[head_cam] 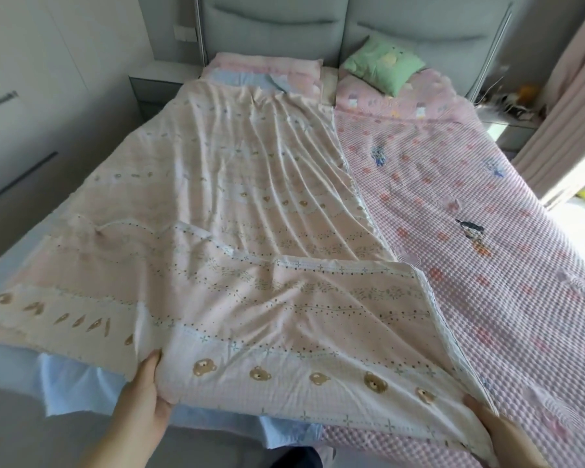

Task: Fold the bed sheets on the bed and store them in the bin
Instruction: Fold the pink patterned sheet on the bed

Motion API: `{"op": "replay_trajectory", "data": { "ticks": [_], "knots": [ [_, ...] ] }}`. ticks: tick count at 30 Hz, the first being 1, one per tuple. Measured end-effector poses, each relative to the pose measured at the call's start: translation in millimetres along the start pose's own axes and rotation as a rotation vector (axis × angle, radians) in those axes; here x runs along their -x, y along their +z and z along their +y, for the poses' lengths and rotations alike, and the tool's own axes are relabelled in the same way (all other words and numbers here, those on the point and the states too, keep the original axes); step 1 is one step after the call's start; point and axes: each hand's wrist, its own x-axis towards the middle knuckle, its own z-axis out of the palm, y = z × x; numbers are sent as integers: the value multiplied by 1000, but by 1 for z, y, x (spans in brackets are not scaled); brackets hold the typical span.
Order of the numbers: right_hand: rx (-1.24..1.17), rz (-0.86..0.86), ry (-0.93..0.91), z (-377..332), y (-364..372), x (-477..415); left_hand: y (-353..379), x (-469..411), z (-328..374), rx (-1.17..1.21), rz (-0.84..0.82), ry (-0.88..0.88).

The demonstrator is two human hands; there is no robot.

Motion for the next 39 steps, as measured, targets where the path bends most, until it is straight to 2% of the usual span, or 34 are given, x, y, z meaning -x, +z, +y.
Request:
{"op": "replay_trajectory", "data": {
  "ticks": [6, 10, 13, 16, 17, 18, 19, 20, 21, 24, 25, 26, 27, 28, 29, 30, 31, 32, 33, 34, 37, 39],
  "knots": [
    [-110, -46, 42, 16, -4, -4, -5, 11, 7, -26, 1, 86],
    [-232, -238, 5, -4, 15, -4, 6, 5, 23, -58, -11, 147],
    [-300, -418, -116, -24, 24, -3, 17, -1, 37, -57, -37, 167],
    [-286, -536, -130, -33, 36, -10, 24, -14, 43, -60, -51, 189],
    [-281, -575, -208, -39, 41, -2, 27, -15, 46, -61, -48, 195],
    [-279, -524, -333, -50, 44, 7, 31, -19, 47, -59, -47, 201],
    [-364, -608, -415, -55, 50, 12, 35, -22, 49, -55, -37, 208],
    [-339, -597, -464, -54, 54, 5, 38, -27, 50, -66, -31, 216],
    [-368, -582, -385, -54, 50, -10, 42, -30, 52, -82, -37, 224],
    [-515, -866, -383, -71, 63, -7, 59, -47, 57, -129, -50, 238],
    [-457, -751, -406, -76, 63, -18, 65, -52, 59, -137, -38, 247],
    [-431, -772, -347, -77, 66, -51, 72, -58, 61, -147, -29, 256],
    [-557, -851, -264, -86, 65, -63, 80, -62, 62, -154, -28, 265],
    [-428, -1101, -235, -90, 66, -71, 89, -67, 63, -163, -16, 281],
    [-395, -1010, -161, -101, 65, -85, 98, -73, 63, -184, -4, 302],
    [-466, -946, -204, -103, 65, -103, 106, -77, 64, -214, 17, 328],
    [-454, -1084, -359, -103, 66, -111, 115, -80, 66, -233, 46, 367],
    [-374, -1132, -373, -119, 58, -109, 123, -83, 69, -254, 72, 399],
    [-425, -1160, -460, -144, 70, -116, 133, -88, 72, -256, 102, 413],
    [-469, -1186, -393, -156, 83, -142, 140, -92, 77, -256, 126, 410],
    [-526, -1191, -545, -190, 117, -180, 167, -113, 91, -282, 199, 421],
    [-505, -1179, -496, -201, 136, -211, 193, -128, 103, -296, 220, 427]
  ]
}}
